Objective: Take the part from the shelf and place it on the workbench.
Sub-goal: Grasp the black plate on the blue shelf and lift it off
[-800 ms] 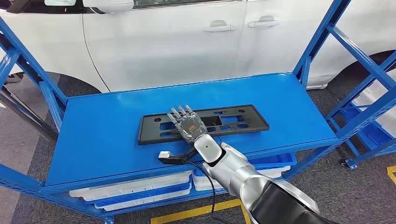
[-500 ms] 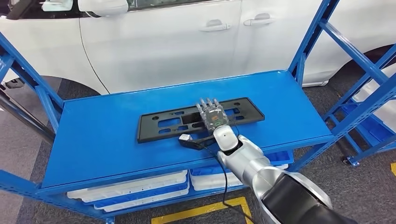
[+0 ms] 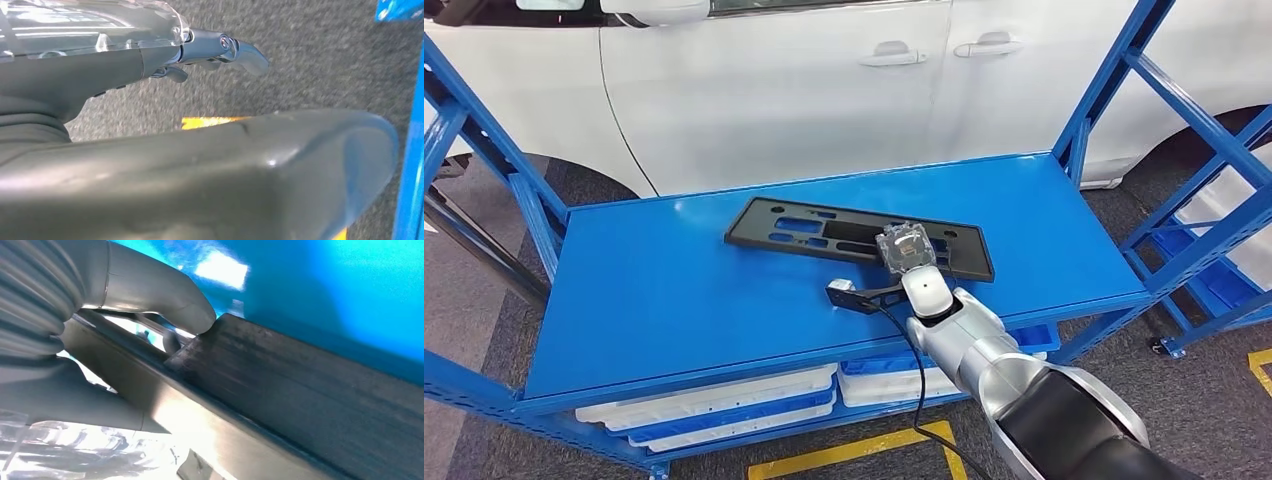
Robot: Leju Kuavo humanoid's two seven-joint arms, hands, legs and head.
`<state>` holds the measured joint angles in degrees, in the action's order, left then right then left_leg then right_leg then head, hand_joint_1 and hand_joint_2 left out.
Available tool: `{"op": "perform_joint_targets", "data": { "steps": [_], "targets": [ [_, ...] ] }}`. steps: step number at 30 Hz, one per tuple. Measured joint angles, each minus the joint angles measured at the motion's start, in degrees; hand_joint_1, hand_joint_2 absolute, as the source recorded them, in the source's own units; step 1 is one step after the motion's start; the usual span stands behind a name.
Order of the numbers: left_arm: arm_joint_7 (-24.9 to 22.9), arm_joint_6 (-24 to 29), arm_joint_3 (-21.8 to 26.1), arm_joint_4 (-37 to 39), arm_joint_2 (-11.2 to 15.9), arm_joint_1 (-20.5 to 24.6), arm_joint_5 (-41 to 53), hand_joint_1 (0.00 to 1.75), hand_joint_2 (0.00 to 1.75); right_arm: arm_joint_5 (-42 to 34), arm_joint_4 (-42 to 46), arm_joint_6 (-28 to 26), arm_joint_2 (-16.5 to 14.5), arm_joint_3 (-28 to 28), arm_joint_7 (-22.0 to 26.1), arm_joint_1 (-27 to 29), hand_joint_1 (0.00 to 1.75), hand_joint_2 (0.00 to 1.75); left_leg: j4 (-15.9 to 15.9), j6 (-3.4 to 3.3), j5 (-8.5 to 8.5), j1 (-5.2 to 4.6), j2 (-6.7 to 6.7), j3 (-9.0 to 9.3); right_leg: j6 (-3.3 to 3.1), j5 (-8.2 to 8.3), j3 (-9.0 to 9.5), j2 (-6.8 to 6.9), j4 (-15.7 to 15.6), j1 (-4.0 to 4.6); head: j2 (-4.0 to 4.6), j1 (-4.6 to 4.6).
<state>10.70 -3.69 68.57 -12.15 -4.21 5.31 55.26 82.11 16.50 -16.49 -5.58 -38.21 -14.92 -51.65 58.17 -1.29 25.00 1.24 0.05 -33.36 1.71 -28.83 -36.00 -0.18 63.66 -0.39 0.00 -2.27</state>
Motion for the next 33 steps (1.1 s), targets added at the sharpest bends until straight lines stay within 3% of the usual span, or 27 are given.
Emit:
{"op": "perform_joint_targets", "data": {
  "steps": [2, 3, 4, 5, 7, 8, 9, 11, 14, 17, 18, 19, 20, 23, 25, 28, 30, 33],
  "targets": [
    [0.1, 0.1, 0.0, 0.0, 0.0, 0.0, -0.1, 0.0, 0.0, 0.1, -0.1, 0.0, 0.0, 0.0, 0.4, 0.1, 1.75, 1.75, 0.0, -0.2, -0.02, -0.1, 0.0, -0.14, 0.23, -3.34, -3.76, 0.02, 7.7, -0.02, 0.0, 0.0],
    [0.2, 0.2, 0.0, 0.0, 0.1, 0.0, -0.2, 0.0, 0.0, 0.1, -0.1, 0.0, 0.0, 0.1, 0.7, 0.2, 1.75, 1.75, 0.0, -0.22, -0.02, -0.16, 0.01, -0.16, 0.23, -3.91, -5.05, 0.02, 10.2, -0.02, 0.0, 0.0],
    [0.2, 0.2, 0.0, 0.0, 0.1, 0.0, -0.3, 0.0, 0.0, 0.2, -0.1, 0.0, 0.0, 0.1, 0.9, 0.2, 1.75, 1.75, 0.0, -0.22, -0.01, -0.21, 0.04, -0.13, 0.12, -3.31, -5.29, 0.02, 10.5, 0.0, 0.01, 0.0],
    [0.2, 0.2, 0.0, 0.0, 0.1, 0.0, -0.4, 0.0, 0.0, 0.2, -0.1, 0.0, 0.0, 0.2, 1.1, 0.2, 1.75, 1.75, 0.0, -0.19, 0.01, -0.26, 0.09, -0.04, -0.11, -1.74, -4.43, 0.01, 8.6, 0.03, 0.01, 0.0],
    [0.2, 0.3, 0.1, 0.0, 0.1, 0.0, -0.6, 0.0, 0.0, 0.6, -0.1, -0.3, 0.0, 0.5, 1.6, 0.0, 1.75, 1.75, 0.0, -0.08, 0.07, -0.34, 0.17, 0.16, -0.94, 2.23, -0.67, -0.01, 0.6, 0.24, 0.01, 0.0],
    [0.2, 0.3, 0.1, 0.0, 0.1, 0.1, -0.6, 0.0, 0.0, 0.9, -0.1, -0.6, -0.1, 0.6, 1.9, -0.1, 1.75, 1.75, 0.0, 0.09, 0.12, -0.44, 0.2, 0.17, -1.32, 3.44, 0.88, 0.03, -2.8, 0.43, 0.0, 0.0],
    [0.2, 0.3, 0.1, 0.0, 0.1, 0.1, -0.6, 0.0, 0.0, 1.2, -0.1, -0.9, -0.2, 0.7, 2.2, -0.2, 1.75, 1.75, 0.1, 0.31, 0.14, -0.49, 0.21, 0.1, -1.61, 3.99, 1.79, 0.07, -4.9, 0.62, 0.0, 0.0],
    [0.2, 0.3, 0.1, 0.0, 0.1, 0.1, -0.6, 0.0, 0.0, 1.8, -0.1, -1.4, -0.5, 0.8, 2.7, -0.3, 1.75, 1.75, -0.1, 0.93, 0.08, -0.54, 0.23, 0.01, -1.89, 4.05, 2.03, 0.14, -5.9, 0.86, 0.0, 0.0],
    [0.3, 0.4, 0.1, 0.0, 0.2, 0.2, -0.6, 0.0, 0.0, 2.2, 0.1, -1.8, -1.2, 0.9, 3.1, -0.3, 1.75, 1.75, 1.6, 1.78, 1.39, -0.66, 0.2, -0.68, -2.51, 4.67, 2.64, 0.32, -7.2, 0.33, 0.0, 0.01],
    [1.7, 0.4, 0.1, 0.0, 0.2, 0.1, -0.6, 0.0, 1.31, 2.3, 0.2, -2.0, -1.9, 1.2, 3.5, -0.2, 1.75, 1.75, 11.6, 2.33, 6.34, -0.57, 0.18, -5.46, -2.97, 4.87, 2.77, 0.43, -7.6, 0.29, 0.01, 0.0],
    [2.7, 0.3, 0.1, 0.0, 0.2, 0.1, -0.5, 0.0, 1.75, 2.3, 0.2, -2.2, -2.0, 1.4, 3.7, -0.1, 1.75, 1.75, 14.5, 2.46, 7.17, -0.53, 0.17, -6.91, -3.02, 4.81, 2.73, 0.43, -7.5, 0.32, 0.01, 0.0],
    [3.7, 0.2, 0.1, 0.0, 0.2, 0.0, -0.5, 0.0, 1.75, 2.3, 0.2, -2.3, -2.0, 1.5, 3.8, 0.0, 1.75, 1.75, 15.5, 2.56, 6.93, -0.5, 0.16, -7.49, -3.03, 4.71, 2.73, 0.44, -7.4, 0.33, 0.0, 0.0],
    [4.8, 0.1, 0.1, 0.0, 0.3, 0.0, -0.4, 0.0, 1.75, 2.3, 0.2, -2.5, -2.0, 1.6, 3.9, 0.1, 1.75, 1.75, 14.3, 2.62, 5.63, -0.46, 0.15, -7.02, -2.98, 4.57, 2.77, 0.43, -7.2, 0.3, 0.0, 0.0],
    [6.6, -0.1, 0.1, 0.0, 0.4, 0.1, -0.3, 0.0, 1.75, 2.1, 0.2, -2.9, -2.0, 2.1, 4.5, 0.0, 1.75, 1.75, 3.7, 2.41, 0.49, -0.41, 0.09, -2.05, -2.44, 3.82, 2.74, 0.31, -6.2, 0.27, 0.0, 0.0],
    [7.1, 0.0, 0.1, 0.0, 0.4, 0.2, -0.2, 0.0, 1.75, 1.8, 0.2, -3.5, -2.0, 2.5, 5.1, 0.0, 1.75, 1.75, 0.6, 1.76, -0.05, -0.52, 0.17, -0.71, -1.9, 3.58, 2.34, 0.21, -5.7, 0.48, 0.01, 0.0],
    [8.2, 0.2, 0.1, 0.0, 0.4, 0.1, -0.1, 0.0, 1.75, -1.4, 0.6, -6.1, -2.3, 4.3, 8.9, 0.0, 1.75, 1.75, 0.4, 0.68, -0.23, -0.53, 0.3, -0.92, -1.1, 3.25, 1.82, 0.16, -5.2, 0.47, 0.0, 0.0],
    [9.2, 0.1, 0.1, 0.0, 0.4, 0.3, -0.1, 0.0, 1.75, -7.2, 1.8, -8.8, -2.6, 7.1, 14.9, 0.0, 1.75, 1.75, 0.2, 0.08, -0.41, -0.36, 0.29, -0.94, -0.52, 1.02, 0.14, 0.16, -1.7, 0.25, 0.01, 0.0],
    [10.0, 0.2, 0.1, 0.0, 0.4, 0.5, -0.1, 0.0, 1.75, -18.3, 5.4, -12.0, -3.1, 13.4, 27.1, 0.9, 1.75, 1.75, 0.2, -0.31, -0.35, -0.38, 0.33, -0.99, -0.01, -3.42, -5.2, 0.18, 9.3, -0.01, 0.01, 0.0]
  ]
}}
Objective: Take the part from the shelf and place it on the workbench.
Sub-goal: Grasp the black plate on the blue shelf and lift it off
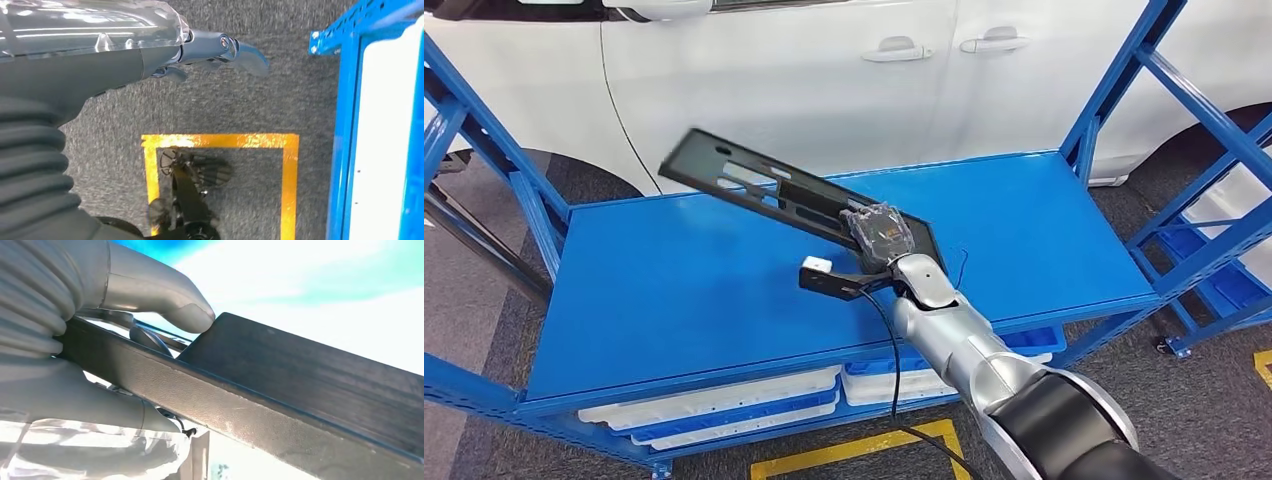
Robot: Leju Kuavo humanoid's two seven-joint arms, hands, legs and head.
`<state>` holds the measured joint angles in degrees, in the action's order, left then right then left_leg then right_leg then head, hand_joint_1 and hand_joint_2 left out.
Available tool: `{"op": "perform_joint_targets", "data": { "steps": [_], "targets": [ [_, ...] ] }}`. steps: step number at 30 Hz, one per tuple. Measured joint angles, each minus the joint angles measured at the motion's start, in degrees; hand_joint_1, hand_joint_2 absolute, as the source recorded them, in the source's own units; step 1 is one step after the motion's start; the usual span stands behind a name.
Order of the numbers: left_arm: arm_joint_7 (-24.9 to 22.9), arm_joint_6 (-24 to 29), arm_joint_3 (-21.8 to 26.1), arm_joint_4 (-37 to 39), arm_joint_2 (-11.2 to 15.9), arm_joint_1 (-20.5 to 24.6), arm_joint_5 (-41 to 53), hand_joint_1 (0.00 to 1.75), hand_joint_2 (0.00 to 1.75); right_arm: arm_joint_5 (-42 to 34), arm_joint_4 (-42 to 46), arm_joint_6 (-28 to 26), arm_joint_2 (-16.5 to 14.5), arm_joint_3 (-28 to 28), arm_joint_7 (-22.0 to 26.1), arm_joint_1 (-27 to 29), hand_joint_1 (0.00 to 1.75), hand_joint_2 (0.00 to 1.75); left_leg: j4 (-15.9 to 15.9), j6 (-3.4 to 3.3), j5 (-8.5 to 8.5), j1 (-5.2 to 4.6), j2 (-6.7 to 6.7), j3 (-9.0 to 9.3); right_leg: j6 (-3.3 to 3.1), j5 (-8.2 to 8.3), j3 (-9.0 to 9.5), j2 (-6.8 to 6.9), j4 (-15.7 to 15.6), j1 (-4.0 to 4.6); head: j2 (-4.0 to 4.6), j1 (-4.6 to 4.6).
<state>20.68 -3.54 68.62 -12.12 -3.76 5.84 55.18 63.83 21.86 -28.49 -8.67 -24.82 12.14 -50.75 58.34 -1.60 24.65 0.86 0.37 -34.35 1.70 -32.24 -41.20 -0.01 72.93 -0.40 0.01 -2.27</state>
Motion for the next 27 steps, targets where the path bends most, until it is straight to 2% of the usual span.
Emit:
{"op": "perform_joint_targets", "data": {
  "steps": [1, 2, 4, 6, 8, 11, 13, 15, 16, 17, 18, 19, 20, 21, 23, 25, 27],
  "targets": [
    [0.1, 0.0, 0.0, 0.0, 0.0, 0.0, 0.0, 0.0, 1.75, -2.4, 1.4, -0.3, -0.2, 2.0, 2.7, 0.4, 1.75, 1.75, 0.0, -0.01, 0.03, -0.01, 0.06, 0.04, 0.01, 0.02, -0.99, 0.0, 1.7, -0.02, -0.01, 0.0],
    [0.1, 0.0, 0.0, 0.0, 0.0, 0.0, 0.0, 0.0, 1.75, -3.8, 2.8, -0.4, -0.3, 3.7, 4.3, 0.7, 1.75, 1.75, 0.0, 0.01, 0.07, -0.03, 0.13, 0.11, -0.11, 1.19, -0.88, 0.0, 1.0, -0.01, 0.0, 0.0],
    [0.2, 0.0, 0.0, 0.0, 0.0, 0.1, 0.0, 0.0, 1.75, -4.6, 4.9, -0.3, -0.5, 6.0, 5.0, 1.0, 1.75, 1.75, 0.0, 0.14, 0.18, -0.09, 0.33, 0.3, -0.79, 5.45, 2.16, -0.01, -6.2, 0.14, 0.0, 0.0],
    [0.2, 0.0, 0.0, 0.0, -0.1, 0.1, 0.0, 0.0, 1.75, -4.9, 6.6, -0.2, -0.6, 7.5, 5.2, 1.1, 1.75, 1.75, 0.0, 0.51, 0.31, -0.27, 0.44, 0.27, -1.6, 7.93, 5.16, 0.02, -13.0, 0.54, -0.01, 0.0],
    [0.3, 0.0, 0.0, 0.0, -0.2, 0.2, 0.0, 0.0, 1.75, -5.1, 7.7, -0.2, -0.8, 8.3, 5.2, 1.4, 1.75, 1.75, -0.1, 1.08, 0.35, -0.28, 0.41, 0.19, -2.02, 8.0, 5.83, -0.01, -14.8, 0.91, -0.01, 0.0],
    [0.3, 0.0, 0.0, 0.0, -0.1, 0.2, -0.1, 0.0, 1.75, -7.4, 9.4, 0.8, -1.0, 9.2, 7.3, 2.3, 1.75, 1.75, 0.6, 2.05, 1.15, -0.25, 0.24, 0.03, -2.63, 8.43, 6.38, -0.01, -15.8, 0.49, -0.01, -0.01],
    [0.0, -0.3, 0.0, 0.0, 0.0, 0.2, -0.3, 0.0, 1.75, -16.6, 17.5, 7.6, -0.6, 10.1, 14.2, 6.3, 1.75, 1.75, 5.6, 2.59, 4.21, -0.14, 0.08, -2.13, -3.05, 8.56, 6.84, 0.19, -16.4, 0.33, -0.01, -0.01],
    [-0.4, -1.1, 0.0, 0.0, 0.2, 0.0, -0.6, 0.0, 1.75, -34.8, 32.8, 20.4, 0.3, 10.6, 22.0, 12.9, 1.75, 1.75, 13.0, 3.02, 7.55, -0.01, 0.01, -5.55, -3.3, 8.29, 6.91, 0.44, -16.3, 0.45, -0.01, 0.0],
    [-0.6, -1.5, 0.0, 0.0, 0.3, -0.1, -0.7, 0.0, 1.75, -46.4, 40.3, 26.6, 0.6, 10.6, 23.8, 15.8, 1.75, 1.75, 15.1, 3.18, 7.92, 0.05, -0.01, -6.59, -3.31, 8.07, 6.98, 0.52, -16.2, 0.48, -0.01, 0.0],
    [-0.7, -1.9, 0.0, 0.0, 0.4, -0.3, -0.7, 0.0, 1.75, -58.9, 47.2, 32.4, 0.8, 10.7, 24.8, 18.1, 1.75, 1.75, 15.1, 3.3, 7.12, 0.12, -0.03, -6.65, -3.23, 7.8, 7.12, 0.55, -16.0, 0.46, -0.01, 0.0],
    [-0.8, -2.1, 0.0, 0.0, 0.5, -0.4, -0.8, 0.0, 1.75, -71.0, 53.2, 37.4, 1.0, 10.8, 25.0, 20.1, 1.75, 1.75, 13.1, 3.4, 5.34, 0.22, -0.04, -5.67, -3.08, 7.46, 7.36, 0.56, -15.8, 0.39, -0.01, 0.0],
    [-0.9, -2.3, 0.0, 0.0, 0.6, -0.5, -0.9, 0.0, 1.75, -81.4, 58.4, 41.8, 1.1, 10.9, 25.2, 22.0, 1.75, 1.75, 9.4, 3.51, 3.12, 0.36, -0.06, -3.94, -2.89, 7.05, 7.62, 0.56, -15.5, 0.34, -0.01, 0.0],
    [-1.0, -2.4, 0.1, 0.0, 0.7, -0.6, -1.0, 0.0, 1.75, -89.4, 62.8, 45.6, 1.2, 10.9, 25.5, 23.8, 1.75, 1.75, 5.9, 3.56, 1.64, 0.42, -0.02, -2.19, -2.65, 6.67, 7.78, 0.49, -15.2, 0.36, -0.01, 0.0],
    [-1.1, -2.4, 0.1, 0.0, 0.7, -0.6, -1.0, 0.0, 1.75, -94.6, 66.6, 49.1, 1.3, 10.7, 25.8, 25.6, 1.75, 1.75, 3.0, 3.34, 0.91, 0.42, 0.02, -0.76, -2.41, 6.38, 7.77, 0.3, -14.8, 0.42, -0.01, 0.0],
    [-1.2, -2.4, 0.1, 0.0, 0.7, -0.7, -1.1, 0.0, 1.75, -95.7, 72.4, 54.3, 1.3, 9.8, 26.4, 29.4, 1.75, 1.75, 1.0, 2.56, 1.23, 0.22, 0.06, 0.24, -1.86, 6.25, 7.47, -0.16, -14.4, 0.53, -0.01, 0.0],
    [-1.4, -2.4, 0.1, 0.0, 0.7, -0.5, -1.1, 0.0, 1.75, -90.2, 76.2, 57.3, 1.5, 8.1, 26.9, 32.6, 1.75, 1.75, 0.6, 1.63, 1.11, 0.2, -0.03, 0.39, -1.3, 6.2, 7.3, -0.37, -14.3, 0.39, -0.01, 0.0],
    [-1.5, -2.4, 0.1, 0.0, 0.7, -0.4, -1.1, 0.0, 1.75, -86.5, 78.8, 58.8, 1.7, 6.2, 27.0, 34.3, 1.75, 1.75, 0.1, 0.83, 0.78, 0.36, -0.08, 0.57, -0.73, 4.54, 6.37, -0.34, -12.1, 0.2, -0.01, 0.0]
  ]
}}
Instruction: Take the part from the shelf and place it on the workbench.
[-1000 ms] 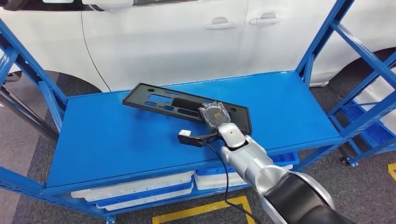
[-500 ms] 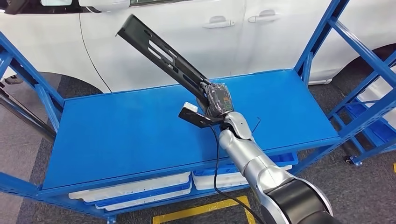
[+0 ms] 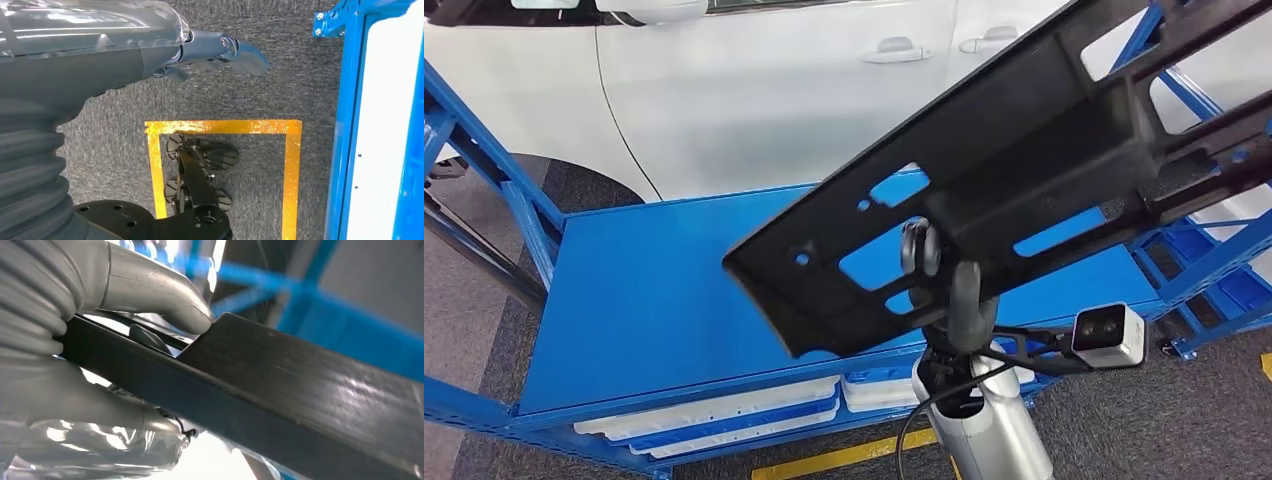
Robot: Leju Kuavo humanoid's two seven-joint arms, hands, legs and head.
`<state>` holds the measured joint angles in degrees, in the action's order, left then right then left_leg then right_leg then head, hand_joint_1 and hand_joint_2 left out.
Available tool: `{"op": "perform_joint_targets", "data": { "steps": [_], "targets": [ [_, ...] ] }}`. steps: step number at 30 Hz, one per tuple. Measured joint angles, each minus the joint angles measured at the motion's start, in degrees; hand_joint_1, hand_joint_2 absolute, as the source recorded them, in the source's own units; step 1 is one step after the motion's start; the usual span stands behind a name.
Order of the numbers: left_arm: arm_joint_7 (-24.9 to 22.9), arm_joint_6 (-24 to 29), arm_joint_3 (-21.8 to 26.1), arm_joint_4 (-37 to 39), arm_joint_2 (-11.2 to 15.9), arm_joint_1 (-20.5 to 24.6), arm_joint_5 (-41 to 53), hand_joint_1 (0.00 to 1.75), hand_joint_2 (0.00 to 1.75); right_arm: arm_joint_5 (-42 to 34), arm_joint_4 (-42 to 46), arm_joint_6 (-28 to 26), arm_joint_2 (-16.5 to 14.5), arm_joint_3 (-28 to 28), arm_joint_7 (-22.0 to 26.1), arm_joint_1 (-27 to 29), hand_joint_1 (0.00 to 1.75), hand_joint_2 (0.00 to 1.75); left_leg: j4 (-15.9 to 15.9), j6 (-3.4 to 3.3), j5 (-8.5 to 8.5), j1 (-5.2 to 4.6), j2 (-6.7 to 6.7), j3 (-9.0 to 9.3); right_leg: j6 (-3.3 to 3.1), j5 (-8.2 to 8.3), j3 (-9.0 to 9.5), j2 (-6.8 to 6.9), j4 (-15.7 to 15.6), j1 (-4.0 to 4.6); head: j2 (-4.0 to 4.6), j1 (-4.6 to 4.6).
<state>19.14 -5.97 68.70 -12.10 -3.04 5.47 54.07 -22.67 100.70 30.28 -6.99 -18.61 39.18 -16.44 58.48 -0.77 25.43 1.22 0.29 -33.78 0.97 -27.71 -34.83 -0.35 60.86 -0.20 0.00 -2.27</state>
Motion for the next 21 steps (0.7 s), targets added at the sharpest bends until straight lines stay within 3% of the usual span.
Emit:
{"op": "perform_joint_targets", "data": {
  "steps": [3, 4, 5, 6, 8, 10, 14, 16, 18, 19, 20, 21],
  "targets": [
    [-0.2, 0.0, 0.0, 0.0, 0.0, 0.0, 0.1, 0.0, 1.75, 1.2, 2.7, 0.4, 0.4, -1.9, -0.1, 1.4, 1.75, 1.75, -0.2, -0.47, -0.14, 0.05, -0.01, 0.02, 0.64, -5.15, -4.84, 0.04, 10.4, -0.34, 0.0, 0.0],
    [-0.3, 0.0, 0.0, 0.0, 0.0, 0.0, 0.1, 0.0, 1.75, 1.4, 3.4, 0.3, 0.6, -2.4, -0.2, 1.9, 1.75, 1.75, -0.2, -0.48, -0.13, 0.03, -0.01, 0.01, 0.76, -5.91, -6.14, 0.04, 13.1, -0.45, 0.0, 0.0],
    [-0.4, 0.0, 0.0, 0.0, 0.0, -0.1, 0.2, 0.0, 1.75, 1.6, 3.9, 0.2, 0.8, -2.9, -0.3, 2.3, 1.75, 1.75, -0.2, -0.46, -0.14, 0.02, 0.0, 0.01, 0.8, -5.62, -6.5, 0.05, 13.8, -0.52, 0.0, 0.0],
    [-0.5, 0.0, 0.0, 0.0, 0.0, -0.1, 0.2, 0.0, 1.75, 1.8, 4.4, 0.2, 0.9, -3.3, -0.5, 2.6, 1.75, 1.75, -0.1, -0.42, -0.16, 0.02, 0.0, 0.04, 0.75, -4.32, -5.69, 0.06, 12.2, -0.56, 0.0, 0.0],
    [-0.7, 0.0, 0.0, 0.0, 0.0, 0.0, 0.4, 0.0, 1.75, 2.2, 5.2, 0.1, 1.2, -4.1, -0.8, 2.8, 1.75, 1.75, -0.1, -0.2, -0.28, 0.01, 0.02, 0.12, 0.39, -0.66, -1.63, 0.05, 4.3, -0.56, 0.0, 0.0],
    [-0.9, 0.0, 0.0, 0.0, 0.0, 0.1, 0.5, 0.0, 1.75, 2.9, 5.9, 0.0, 1.4, -4.7, -1.1, 2.8, 1.75, 1.75, 0.0, 0.35, -0.51, -0.16, 0.07, 0.05, -0.05, 1.46, 1.23, 0.02, -1.5, -0.3, 0.0, 0.0],
    [-1.2, 0.1, 0.0, 0.0, 0.0, 0.2, 0.7, 0.0, 1.75, 6.7, 6.6, -2.2, 2.0, -6.3, -0.3, 2.8, 1.75, 1.75, 0.0, 1.71, -0.57, -0.2, 0.1, -0.37, -1.21, 2.52, 1.14, 0.07, -2.9, -0.22, 0.0, 0.0],
    [-1.4, 0.2, 0.0, 0.0, 0.0, 0.2, 0.7, 0.0, 1.75, 8.8, 6.9, -3.8, 2.4, -7.0, 0.0, 2.8, 1.75, 1.75, 3.4, 2.14, 2.51, -0.16, 0.06, -1.69, -2.07, 3.36, 0.74, 0.32, -3.5, -0.43, 0.0, 0.0],
    [-1.6, 0.3, 0.0, 0.0, 0.0, 0.1, 0.7, 0.0, 1.75, 10.0, 7.2, -4.8, 2.8, -7.5, 0.0, 2.8, 1.75, 1.75, 10.6, 2.36, 7.41, -0.08, 0.01, -4.09, -2.51, 4.06, -0.08, 0.49, -3.6, -0.19, 0.0, 0.0],
    [-1.6, 0.4, 0.0, 0.0, 0.0, 0.1, 0.7, 0.0, 1.75, 10.2, 7.2, -5.0, 3.0, -7.6, 0.0, 2.8, 1.75, 1.75, 13.7, 2.45, 9.02, -0.06, 0.01, -4.9, -2.57, 4.41, -0.57, 0.54, -3.5, -0.05, 0.0, 0.0],
    [-1.7, 0.5, 0.0, 0.0, 0.0, 0.1, 0.7, 0.0, 1.75, 10.2, 7.2, -5.0, 3.3, -7.7, 0.0, 2.8, 1.75, 1.75, 15.2, 2.48, 9.64, -0.07, 0.01, -4.89, -2.58, 4.79, -1.08, 0.57, -3.4, 0.06, 0.0, 0.0],
    [-1.7, 0.5, 0.0, 0.0, 0.0, 0.1, 0.7, 0.0, 1.75, 10.1, 7.2, -5.0, 3.5, -7.8, 0.0, 2.8, 1.75, 1.75, 14.3, 2.43, 9.19, -0.07, 0.01, -3.7, -2.53, 5.17, -1.61, 0.56, -3.4, 0.13, 0.0, 0.0]
  ]
}}
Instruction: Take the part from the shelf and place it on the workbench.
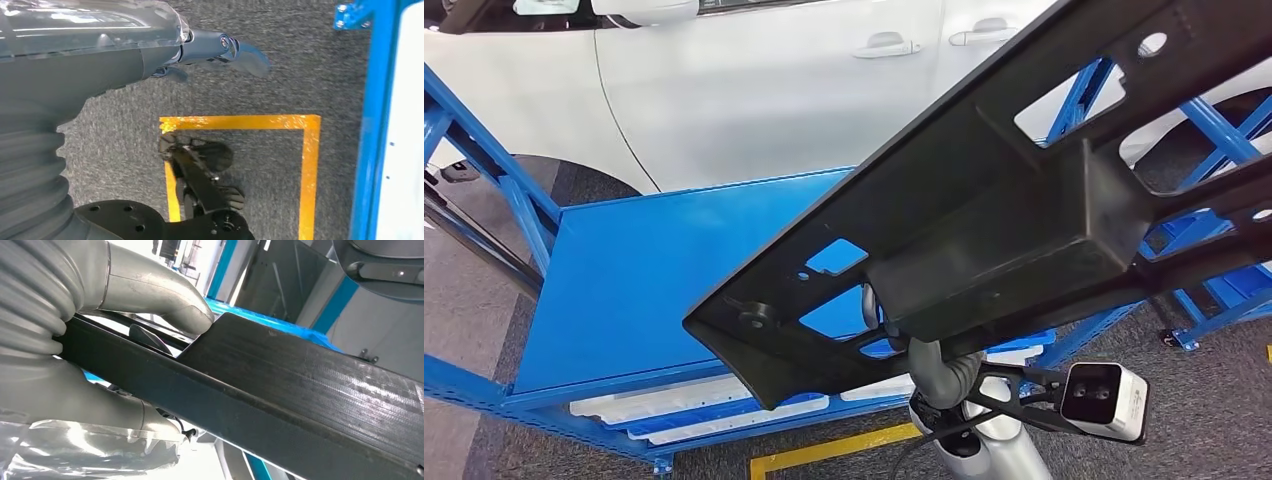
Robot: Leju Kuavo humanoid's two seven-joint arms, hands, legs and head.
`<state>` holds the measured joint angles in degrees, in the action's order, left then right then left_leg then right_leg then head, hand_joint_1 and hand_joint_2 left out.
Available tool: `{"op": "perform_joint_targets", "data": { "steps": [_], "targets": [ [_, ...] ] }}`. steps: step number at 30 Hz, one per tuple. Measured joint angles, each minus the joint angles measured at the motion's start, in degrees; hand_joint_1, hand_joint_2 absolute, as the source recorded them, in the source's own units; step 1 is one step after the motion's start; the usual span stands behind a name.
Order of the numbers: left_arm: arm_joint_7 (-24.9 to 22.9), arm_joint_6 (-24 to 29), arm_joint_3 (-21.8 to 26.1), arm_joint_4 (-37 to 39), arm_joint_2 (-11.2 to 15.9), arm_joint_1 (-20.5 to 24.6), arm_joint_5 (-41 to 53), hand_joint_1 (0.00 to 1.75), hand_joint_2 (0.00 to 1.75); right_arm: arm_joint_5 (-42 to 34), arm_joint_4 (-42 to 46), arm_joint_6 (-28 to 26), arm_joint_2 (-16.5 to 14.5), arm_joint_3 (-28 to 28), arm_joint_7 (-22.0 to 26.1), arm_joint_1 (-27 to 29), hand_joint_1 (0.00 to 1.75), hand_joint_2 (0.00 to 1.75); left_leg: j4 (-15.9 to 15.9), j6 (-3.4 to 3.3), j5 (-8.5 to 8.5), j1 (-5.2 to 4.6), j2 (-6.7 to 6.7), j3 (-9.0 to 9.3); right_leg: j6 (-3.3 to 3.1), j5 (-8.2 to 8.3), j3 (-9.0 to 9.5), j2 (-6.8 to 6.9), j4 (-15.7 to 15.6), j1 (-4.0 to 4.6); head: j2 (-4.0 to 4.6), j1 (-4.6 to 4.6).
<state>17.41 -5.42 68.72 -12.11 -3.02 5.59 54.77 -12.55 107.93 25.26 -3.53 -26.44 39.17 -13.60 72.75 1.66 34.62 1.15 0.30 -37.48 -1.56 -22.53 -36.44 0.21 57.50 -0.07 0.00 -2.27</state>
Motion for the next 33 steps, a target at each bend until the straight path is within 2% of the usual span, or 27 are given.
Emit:
{"op": "perform_joint_targets", "data": {
  "steps": [1, 3, 4, 5, 8, 9, 10, 12, 13, 14, 15, 16, 17, 19, 20, 21, 23, 24, 25, 26, 28, 29, 30, 31, 32, 33],
  "targets": [
    [-0.1, 0.1, 0.0, 0.0, 0.0, 0.0, 0.0, 0.0, 1.75, -0.2, 0.0, 0.1, 0.2, -0.1, 0.0, 0.0, 1.75, 1.75, -3.0, -0.12, -1.2, 0.0, 0.0, 2.28, 0.11, 0.38, -0.51, -0.04, 0.1, 0.04, 0.0, 0.0],
    [-0.3, 0.3, 0.0, 0.0, 0.0, 0.2, -0.1, 0.0, 1.75, -0.9, 0.0, 0.8, 0.4, -0.2, 0.0, 0.0, 1.75, 1.75, -11.4, -0.63, -3.38, -0.18, 0.01, 7.63, 0.54, 1.14, -1.32, -0.09, 0.4, 0.12, 0.0, 0.0],
    [-0.5, 0.5, 0.0, 0.0, 0.0, 0.2, -0.1, 0.0, 1.75, -1.3, 0.0, 1.4, 0.5, -0.2, 0.0, 0.0, 1.75, 1.75, -14.1, -0.96, -4.0, -0.33, 0.05, 9.18, 0.85, 1.47, -1.54, -0.09, 0.5, 0.14, 0.0, 0.0],
    [-0.7, 0.6, 0.0, 0.0, 0.0, 0.3, -0.2, 0.0, 1.75, -1.7, 0.0, 2.1, 0.6, -0.2, 0.0, 0.0, 1.75, 1.75, -15.4, -1.3, -4.27, -0.5, 0.09, 9.78, 1.19, 1.83, -1.64, -0.07, 0.6, 0.13, 0.0, 0.0],
    [-1.2, 0.8, 0.0, 0.0, 0.0, 0.2, -0.2, 0.0, 1.75, -2.3, 0.0, 3.6, 0.9, -0.2, 0.0, 0.1, 1.75, 1.75, -15.5, -2.32, -5.62, -0.7, 0.0, 9.07, 2.22, 2.68, -1.83, -0.15, 0.3, -0.08, 0.0, 0.0],
    [-1.3, 0.8, 0.0, 0.0, -0.1, 0.2, -0.2, 0.0, 1.75, -2.4, 0.0, 4.0, 1.0, -0.2, 0.0, 0.1, 1.75, 1.75, -15.6, -2.71, -6.27, -0.61, -0.14, 8.64, 2.52, 1.71, -2.23, -0.2, 1.0, -0.16, 0.0, 0.0],
    [-1.4, 0.9, 0.0, 0.0, -0.1, 0.3, -0.2, 0.0, 1.75, -2.5, -0.1, 4.6, 1.1, -0.2, 0.0, 0.1, 1.75, 1.75, -15.7, -3.03, -6.99, -0.45, -0.29, 8.08, 2.8, -0.39, -2.96, -0.24, 2.7, -0.25, 0.0, 0.0],
    [-2.0, 0.9, 0.0, 0.0, -0.1, 0.3, -0.2, 0.0, 1.75, -2.9, -0.1, 6.3, 1.4, -0.1, 0.0, 0.2, 1.75, 1.75, -15.8, -3.38, -8.28, -0.37, -0.48, 6.57, 3.27, -6.61, -5.0, -0.24, 9.6, -0.54, 0.0, 0.0],
    [-2.3, 1.0, 0.0, 0.0, -0.1, 0.3, -0.2, 0.0, 1.75, -3.0, -0.1, 7.0, 1.4, -0.1, 0.0, 0.3, 1.75, 1.75, -15.7, -3.35, -8.87, -0.38, -0.51, 5.77, 3.48, -8.9, -5.81, -0.23, 13.4, -0.64, 0.0, 0.0],
    [-2.6, 1.0, 0.0, 0.0, -0.1, 0.2, -0.2, 0.0, 1.75, -3.2, -0.2, 7.6, 1.5, -0.1, 0.0, 0.5, 1.75, 1.75, -15.6, -3.27, -9.45, -0.38, -0.55, 4.91, 3.63, -9.82, -5.96, -0.23, 16.2, -0.7, 0.0, 0.0],
    [-2.8, 1.1, 0.0, 0.0, -0.1, 0.1, -0.2, 0.0, 1.75, -3.3, -0.3, 8.0, 1.6, 0.0, 0.0, 0.6, 1.75, 1.75, -15.5, -3.17, -9.98, -0.39, -0.59, 4.11, 3.67, -9.46, -5.19, -0.23, 17.1, -0.72, 0.0, 0.0],
    [-3.0, 1.1, 0.1, 0.0, -0.1, 0.1, -0.2, 0.0, 1.75, -3.4, -0.4, 8.3, 1.7, 0.0, 0.0, 0.7, 1.75, 1.75, -15.4, -3.04, -10.47, -0.38, -0.62, 3.35, 3.61, -8.27, -3.31, -0.23, 15.7, -0.73, 0.0, 0.0],
    [-3.1, 1.2, 0.1, 0.0, -0.1, 0.1, -0.2, 0.0, 1.75, -3.6, -0.5, 8.6, 1.7, 0.1, 0.0, 0.7, 1.75, 1.75, -15.3, -2.88, -10.93, -0.38, -0.63, 2.68, 3.43, -6.97, -0.36, -0.24, 12.4, -0.72, 0.0, 0.0],
    [-3.2, 1.3, 0.2, 0.0, -0.1, 0.0, -0.2, 0.0, 1.75, -3.8, -0.6, 9.1, 1.7, 0.5, 0.0, 0.7, 1.75, 1.75, -15.1, -2.41, -11.74, -0.48, -0.55, 1.77, 2.85, -6.43, 5.84, -0.28, 3.9, -0.51, 0.0, -0.02],
    [-3.2, 1.3, 0.2, 0.0, -0.1, 0.0, -0.2, 0.0, 1.75, -3.8, -0.6, 9.4, 1.7, 0.8, 0.0, 0.8, 1.75, 1.75, -15.1, -2.08, -12.16, -0.51, -0.52, 1.59, 2.55, -6.62, 7.65, -0.31, 1.1, -0.33, 0.01, -0.01],
    [-3.3, 1.3, 0.2, 0.0, -0.1, 0.0, -0.1, 0.0, 1.75, -3.8, -0.6, 9.5, 1.8, 1.1, 0.0, 0.9, 1.75, 1.75, -15.1, -1.7, -12.61, -0.49, -0.51, 1.48, 2.26, -6.9, 8.34, -0.34, -0.3, -0.11, 0.01, -0.01],
    [-3.3, 1.4, 0.2, 0.0, -0.1, -0.1, -0.1, 0.0, 1.75, -3.9, -0.7, 9.7, 1.8, 1.4, 0.0, 1.0, 1.75, 1.75, -15.3, -0.93, -13.29, -0.38, -0.47, 1.32, 1.44, -6.05, 7.82, -0.24, -0.8, -0.03, 0.01, 0.01],
    [-3.3, 1.4, 0.3, 0.0, -0.1, -0.2, -0.1, 0.0, 1.75, -3.9, -0.7, 9.7, 1.8, 1.5, 0.0, 1.1, 1.75, 1.75, -14.9, -0.67, -12.61, -0.33, -0.43, 0.95, 0.91, -5.52, 7.42, -0.14, -1.0, -0.1, 0.01, 0.0],
    [-3.3, 1.5, 0.3, 0.0, -0.1, -0.3, -0.1, 0.0, 1.75, -3.9, -0.8, 9.7, 1.8, 1.6, 0.0, 1.1, 1.75, 1.75, -13.5, -0.5, -10.84, -0.3, -0.39, 0.35, 0.39, -4.82, 6.85, -0.03, -1.2, -0.2, 0.01, 0.0],
    [-3.3, 1.5, 0.3, 0.0, -0.1, -0.3, -0.1, 0.0, 1.75, -3.9, -0.9, 9.7, 1.8, 1.6, 0.0, 1.1, 1.75, 1.75, -10.9, -0.4, -8.08, -0.2, -0.38, -0.54, 0.0, -4.1, 6.15, 0.07, -1.3, -0.24, 0.01, 0.0],
    [-3.3, 1.5, 0.3, 0.0, -0.1, -0.3, -0.1, 0.0, 1.75, -3.9, -1.0, 9.7, 1.8, 1.6, 0.0, 1.3, 1.75, 1.75, -3.3, -0.22, -2.56, -0.16, -0.37, -2.43, -0.4, -2.76, 4.41, 0.1, -1.2, 0.03, 0.0, 0.0],
    [-3.3, 1.5, 0.3, 0.0, -0.1, -0.3, -0.1, 0.0, 1.75, -3.9, -1.1, 9.7, 1.8, 1.6, 0.0, 1.3, 1.75, 1.75, -0.2, -0.16, -1.43, -0.15, -0.37, -2.8, -0.44, -2.1, 3.48, 0.11, -1.1, 0.18, 0.0, 0.0],
    [-3.3, 1.5, 0.3, 0.0, -0.1, -0.3, -0.1, 0.0, 1.75, -3.9, -1.2, 9.7, 1.8, 1.6, 0.0, 1.4, 1.75, 1.75, 1.3, -0.17, -1.71, -0.16, -0.37, -2.39, -0.43, -1.48, 2.53, 0.11, -1.0, 0.32, 0.0, 0.0],
    [-3.3, 1.5, 0.3, 0.0, 0.0, -0.3, -0.1, 0.0, 1.75, -3.9, -1.3, 9.7, 1.8, 1.7, 0.0, 1.5, 1.75, 1.75, 0.9, -0.28, -3.06, -0.18, -0.37, -1.04, -0.38, -0.9, 1.57, 0.11, -0.7, 0.42, 0.0, 0.0],
    [-3.3, 1.5, 0.3, 0.0, 0.0, -0.2, -0.1, 0.0, 1.75, -3.9, -1.4, 9.8, 1.8, 1.8, 0.0, 1.6, 1.75, 1.75, -1.5, -0.5, -4.66, -0.22, -0.37, 1.37, -0.29, -0.35, 0.64, 0.1, -0.4, 0.49, 0.0, 0.0],
    [-3.3, 1.5, 0.3, 0.0, 0.0, -0.2, 0.0, 0.0, 1.75, -3.9, -1.4, 9.8, 1.8, 1.9, 0.0, 1.7, 1.75, 1.75, -5.4, -0.82, -5.43, -0.33, -0.37, 4.5, -0.15, 0.15, -0.17, 0.1, -0.1, 0.54, 0.0, 0.0]
  ]
}}
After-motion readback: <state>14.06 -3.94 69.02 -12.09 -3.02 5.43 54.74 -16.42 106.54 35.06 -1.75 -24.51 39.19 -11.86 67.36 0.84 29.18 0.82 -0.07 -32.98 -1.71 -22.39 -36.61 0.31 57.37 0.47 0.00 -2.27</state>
